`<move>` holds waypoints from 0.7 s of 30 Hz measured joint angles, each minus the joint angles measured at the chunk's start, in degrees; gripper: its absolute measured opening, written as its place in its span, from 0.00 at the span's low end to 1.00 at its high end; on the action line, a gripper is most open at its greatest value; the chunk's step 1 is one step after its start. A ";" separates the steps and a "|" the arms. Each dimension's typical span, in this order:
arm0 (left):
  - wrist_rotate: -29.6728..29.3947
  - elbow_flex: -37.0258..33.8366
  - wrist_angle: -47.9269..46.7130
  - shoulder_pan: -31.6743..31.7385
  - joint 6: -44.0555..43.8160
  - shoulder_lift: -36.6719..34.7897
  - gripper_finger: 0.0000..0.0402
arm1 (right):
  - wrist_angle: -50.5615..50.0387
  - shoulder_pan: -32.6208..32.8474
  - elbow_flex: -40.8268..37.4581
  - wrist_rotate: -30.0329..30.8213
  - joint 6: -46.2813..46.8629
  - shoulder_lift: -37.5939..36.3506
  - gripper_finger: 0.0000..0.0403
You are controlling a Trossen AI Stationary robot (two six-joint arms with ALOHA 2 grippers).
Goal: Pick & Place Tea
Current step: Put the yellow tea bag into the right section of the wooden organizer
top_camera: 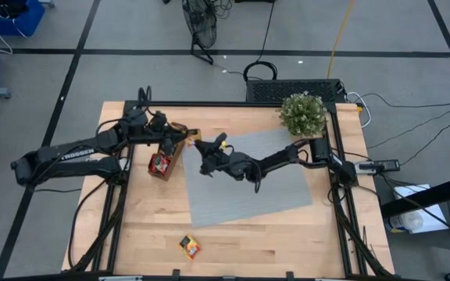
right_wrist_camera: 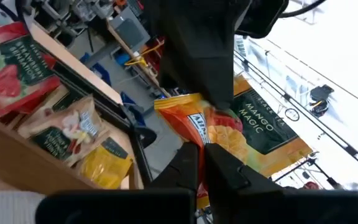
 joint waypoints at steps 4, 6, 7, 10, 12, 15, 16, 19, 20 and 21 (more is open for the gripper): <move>0.28 0.00 0.97 -0.76 -0.53 1.31 0.17 | -0.46 -0.28 1.25 -1.75 -0.02 0.00 0.01; -0.24 0.00 1.57 -0.72 -0.19 1.57 0.19 | -0.45 -0.39 1.58 -2.58 -0.02 0.00 0.01; -0.93 0.00 1.80 -0.70 -0.07 1.58 0.21 | -0.47 -0.45 1.68 -2.56 0.01 0.00 0.01; -2.79 -0.03 2.63 -0.55 0.49 1.59 0.29 | -1.40 -0.77 1.72 -2.82 1.18 0.00 0.01; -3.12 -0.03 4.38 -0.51 1.56 1.59 0.34 | -2.58 -1.13 1.73 -2.91 2.34 0.00 0.01; -2.19 -0.01 4.96 -0.51 1.43 1.60 0.41 | -3.88 -1.44 1.73 -2.83 3.60 0.00 0.01; -1.84 -0.02 4.91 -0.53 1.43 1.61 0.42 | -4.20 -1.42 1.73 -2.80 3.89 -0.02 0.01; -1.60 -0.03 4.77 -0.51 1.41 1.59 0.44 | -4.67 -1.44 1.73 -2.78 4.48 -0.02 0.01; -1.60 0.00 4.62 -0.51 1.39 1.61 0.44 | -4.98 -1.44 1.74 -2.78 4.50 -0.02 0.01; -1.60 -0.03 4.60 -0.51 1.39 1.61 0.44 | -5.05 -1.42 1.75 -2.78 4.53 -0.02 0.01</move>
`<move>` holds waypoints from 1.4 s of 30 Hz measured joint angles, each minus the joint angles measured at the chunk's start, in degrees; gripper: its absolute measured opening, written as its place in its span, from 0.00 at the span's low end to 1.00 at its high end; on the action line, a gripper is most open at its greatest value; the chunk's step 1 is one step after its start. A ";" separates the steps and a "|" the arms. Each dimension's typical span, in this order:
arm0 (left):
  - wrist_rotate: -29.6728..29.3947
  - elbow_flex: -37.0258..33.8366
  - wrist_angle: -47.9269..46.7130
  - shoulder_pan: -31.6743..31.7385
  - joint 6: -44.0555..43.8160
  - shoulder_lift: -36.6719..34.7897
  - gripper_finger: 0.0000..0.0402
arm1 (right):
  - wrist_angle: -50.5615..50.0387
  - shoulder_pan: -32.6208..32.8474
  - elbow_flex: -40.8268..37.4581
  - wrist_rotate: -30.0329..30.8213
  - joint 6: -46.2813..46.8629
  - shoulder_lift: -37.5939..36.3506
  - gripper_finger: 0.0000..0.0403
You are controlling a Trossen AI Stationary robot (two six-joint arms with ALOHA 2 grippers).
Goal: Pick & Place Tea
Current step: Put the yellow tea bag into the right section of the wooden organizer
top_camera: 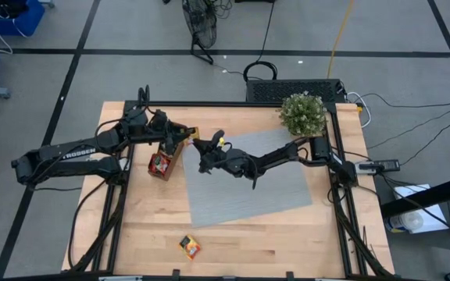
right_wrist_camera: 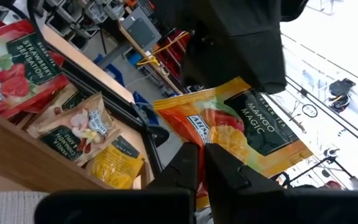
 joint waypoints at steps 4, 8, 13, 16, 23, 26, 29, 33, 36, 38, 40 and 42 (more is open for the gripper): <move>0.03 0.01 0.13 -0.02 -0.08 0.00 0.39 | -1.01 0.07 0.00 0.04 0.09 0.00 0.01; 0.04 0.02 -0.25 0.00 -0.11 0.72 0.27 | -1.34 0.20 0.00 0.04 1.36 0.00 0.01; 0.05 0.00 -1.62 0.00 3.41 2.93 0.03 | -1.35 0.78 0.00 0.20 0.78 0.00 0.01; 0.10 -0.02 -1.00 0.04 8.62 3.44 0.01 | -1.49 1.13 0.00 0.24 0.19 0.00 0.01; -3.84 1.43 -1.09 0.02 15.13 -0.45 0.01 | -4.96 1.58 0.17 -0.46 12.96 -0.43 0.11; -10.54 2.49 -3.39 0.10 19.41 -3.37 0.01 | -8.11 1.79 -0.09 -1.66 15.84 0.07 0.19; -17.03 2.35 -9.01 0.07 20.94 -4.95 0.01 | -7.69 1.68 -0.03 -1.45 17.22 -0.11 0.26; -24.98 -0.14 -11.04 0.00 20.77 -5.01 0.00 | -7.14 1.33 -0.03 -0.06 17.38 -0.13 0.32; -28.71 -5.22 -3.97 0.00 20.54 -3.62 0.00 | -6.74 1.09 -0.03 -0.19 17.39 -0.13 0.34; -29.66 -9.39 3.57 0.22 21.12 -2.94 0.00 | -6.79 0.94 -0.02 -0.19 17.58 -0.13 0.34; -29.71 -13.62 10.64 0.38 22.17 -2.16 0.00 | -6.97 0.78 -0.04 -0.13 17.93 -0.13 0.34; -29.73 -17.43 16.53 0.56 22.45 -1.67 0.00 | -6.96 0.74 -0.03 0.01 18.05 -0.13 0.34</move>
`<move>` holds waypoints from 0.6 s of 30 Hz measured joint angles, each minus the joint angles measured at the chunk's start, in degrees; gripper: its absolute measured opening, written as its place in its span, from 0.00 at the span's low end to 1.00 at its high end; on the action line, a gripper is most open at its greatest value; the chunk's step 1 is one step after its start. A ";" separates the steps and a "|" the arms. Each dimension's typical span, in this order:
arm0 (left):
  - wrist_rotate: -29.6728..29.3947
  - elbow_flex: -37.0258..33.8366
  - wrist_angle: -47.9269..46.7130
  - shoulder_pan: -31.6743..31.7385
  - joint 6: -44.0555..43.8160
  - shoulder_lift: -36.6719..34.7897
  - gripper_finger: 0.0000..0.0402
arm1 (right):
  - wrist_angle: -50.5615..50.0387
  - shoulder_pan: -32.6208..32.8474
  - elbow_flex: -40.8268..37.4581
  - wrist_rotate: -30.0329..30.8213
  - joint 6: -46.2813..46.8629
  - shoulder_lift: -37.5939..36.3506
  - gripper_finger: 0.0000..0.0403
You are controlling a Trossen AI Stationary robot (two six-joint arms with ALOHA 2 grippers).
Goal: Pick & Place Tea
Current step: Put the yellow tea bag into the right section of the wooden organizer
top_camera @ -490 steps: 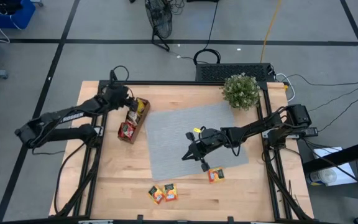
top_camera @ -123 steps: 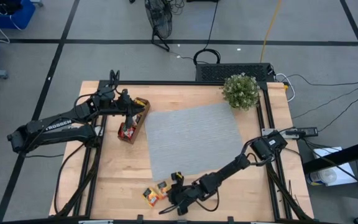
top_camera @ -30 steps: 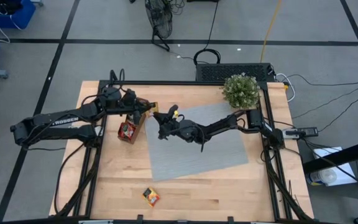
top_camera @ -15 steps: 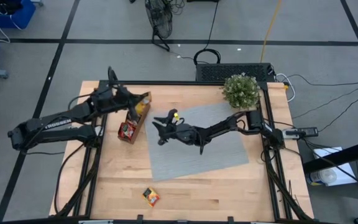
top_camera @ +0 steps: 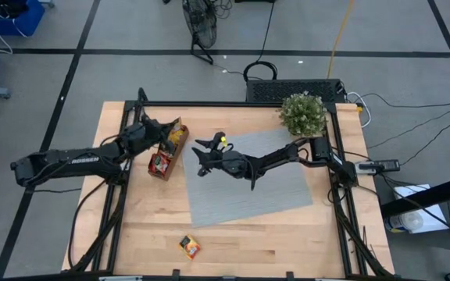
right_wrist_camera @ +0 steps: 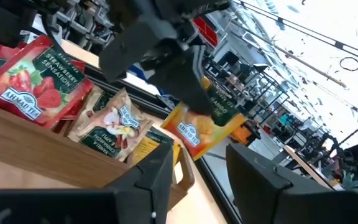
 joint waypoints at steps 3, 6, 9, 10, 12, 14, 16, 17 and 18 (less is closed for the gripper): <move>-0.09 -3.64 4.00 1.04 -0.26 0.20 0.00 | -0.21 0.02 0.01 -0.02 0.00 0.00 0.33; -0.16 -5.54 3.72 2.11 -1.98 0.22 0.00 | -0.11 0.07 0.00 -0.04 0.00 0.02 0.33; 0.48 -6.51 3.89 3.10 -2.92 0.22 0.00 | 0.13 0.04 0.01 -0.03 0.00 0.02 0.33; 0.58 -6.65 3.80 3.34 -3.25 0.24 0.00 | 0.13 0.02 -0.01 -0.03 0.02 0.02 0.33; 0.73 -6.77 3.68 3.65 -3.86 0.25 0.00 | 0.20 0.02 0.00 -0.11 0.01 0.02 0.33; 1.77 -6.77 3.75 4.01 -3.98 0.27 0.00 | 0.87 0.02 0.00 -0.14 0.02 0.04 0.33; 2.63 -6.77 3.75 4.52 -4.46 0.31 0.00 | 1.65 0.02 -0.01 -0.16 0.02 0.04 0.33; 2.79 -6.77 3.79 4.81 -4.99 0.43 0.00 | 2.00 0.04 0.01 -0.18 0.02 0.04 0.33; 2.80 -6.77 3.94 5.02 -5.54 0.65 0.00 | 2.28 0.04 -0.01 -0.19 0.02 0.04 0.33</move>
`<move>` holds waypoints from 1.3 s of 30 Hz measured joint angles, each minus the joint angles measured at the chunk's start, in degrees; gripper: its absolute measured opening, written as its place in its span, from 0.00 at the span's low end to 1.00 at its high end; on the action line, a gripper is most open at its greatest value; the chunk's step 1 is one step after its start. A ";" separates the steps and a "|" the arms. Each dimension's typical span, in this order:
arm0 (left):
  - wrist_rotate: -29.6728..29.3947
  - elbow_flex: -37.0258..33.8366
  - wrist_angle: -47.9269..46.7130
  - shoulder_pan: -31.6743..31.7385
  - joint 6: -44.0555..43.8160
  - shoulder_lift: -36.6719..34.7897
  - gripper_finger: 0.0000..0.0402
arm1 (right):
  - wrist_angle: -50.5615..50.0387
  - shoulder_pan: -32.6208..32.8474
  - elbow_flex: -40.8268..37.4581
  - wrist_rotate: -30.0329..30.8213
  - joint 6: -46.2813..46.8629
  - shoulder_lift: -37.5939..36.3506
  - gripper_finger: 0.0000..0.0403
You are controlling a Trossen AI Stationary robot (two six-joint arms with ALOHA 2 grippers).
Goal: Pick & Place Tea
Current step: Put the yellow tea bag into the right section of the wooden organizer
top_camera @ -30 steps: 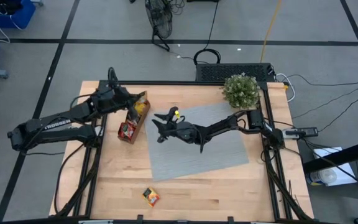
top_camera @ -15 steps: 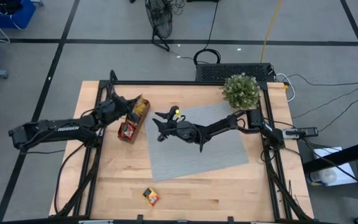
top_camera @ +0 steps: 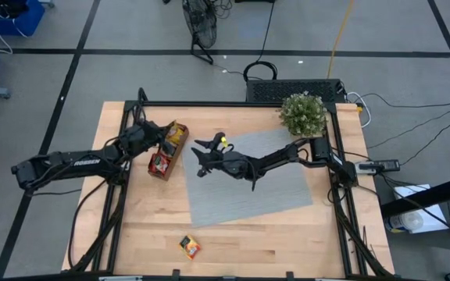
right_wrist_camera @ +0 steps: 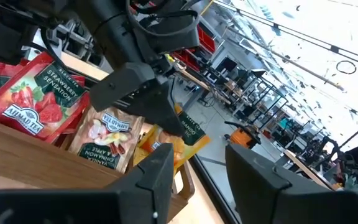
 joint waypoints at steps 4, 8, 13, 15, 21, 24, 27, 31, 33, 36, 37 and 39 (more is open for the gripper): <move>0.07 0.00 1.47 1.07 -2.37 2.02 0.00 | 0.69 -0.02 0.02 -0.02 -0.02 0.02 0.32; 0.54 0.00 5.77 1.56 -3.42 6.75 0.00 | 0.94 -0.02 0.02 -0.04 -0.01 0.02 0.32; 2.30 0.00 12.25 1.53 -3.78 14.29 0.00 | 0.94 -0.02 0.02 -0.04 -0.02 0.07 0.32; 1.99 0.02 13.87 1.56 -3.79 16.81 0.00 | 0.92 -0.02 0.01 -0.04 -0.02 0.07 0.32; 2.33 0.02 18.17 1.54 -3.77 21.61 0.00 | 0.92 -0.02 0.01 -0.06 -0.06 0.07 0.32; 2.43 0.02 18.62 1.54 -3.45 21.74 0.03 | 0.92 -0.02 0.01 -0.06 -0.08 0.07 0.32; 2.45 0.02 19.11 1.54 -2.43 21.63 0.07 | 0.87 -0.02 0.01 -0.05 -0.14 0.07 0.32; 2.42 0.02 19.17 1.54 -2.20 21.63 0.15 | 0.87 -0.02 0.01 -0.04 -0.22 0.07 0.32; 2.42 0.02 19.23 1.54 -1.79 21.63 0.20 | 0.85 -0.02 -0.01 -0.04 -0.22 0.07 0.32; 2.42 0.02 19.35 1.54 -0.83 21.61 0.26 | 0.84 -0.09 0.01 -0.04 -0.22 0.07 0.32; 2.42 0.02 19.48 1.54 -0.41 21.61 0.28 | 0.81 -0.09 0.02 -0.04 -0.22 0.07 0.32; 2.44 0.02 20.30 1.54 0.11 21.63 0.32 | 0.67 -0.10 0.02 -0.04 -0.22 0.07 0.32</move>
